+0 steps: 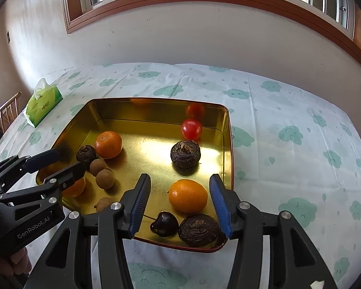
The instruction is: Organize fruits
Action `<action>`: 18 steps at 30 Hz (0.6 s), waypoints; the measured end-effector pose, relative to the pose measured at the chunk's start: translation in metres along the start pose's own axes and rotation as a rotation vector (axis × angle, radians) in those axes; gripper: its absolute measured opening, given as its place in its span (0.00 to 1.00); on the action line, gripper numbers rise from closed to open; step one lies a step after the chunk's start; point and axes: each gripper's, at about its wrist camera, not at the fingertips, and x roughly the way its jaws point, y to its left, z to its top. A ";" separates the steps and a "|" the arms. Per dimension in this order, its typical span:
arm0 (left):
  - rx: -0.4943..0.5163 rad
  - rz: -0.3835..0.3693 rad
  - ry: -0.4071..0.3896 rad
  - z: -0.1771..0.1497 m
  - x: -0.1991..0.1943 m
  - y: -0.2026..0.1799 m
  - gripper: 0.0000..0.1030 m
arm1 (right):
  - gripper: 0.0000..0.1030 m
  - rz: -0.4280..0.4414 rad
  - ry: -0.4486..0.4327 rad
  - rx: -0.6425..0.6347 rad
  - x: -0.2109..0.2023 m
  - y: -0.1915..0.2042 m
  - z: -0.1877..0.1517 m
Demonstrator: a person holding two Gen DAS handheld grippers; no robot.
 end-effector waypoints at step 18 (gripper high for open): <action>-0.019 0.085 -0.058 -0.030 -0.054 -0.002 0.55 | 0.55 -0.041 -0.020 0.047 -0.045 0.003 -0.034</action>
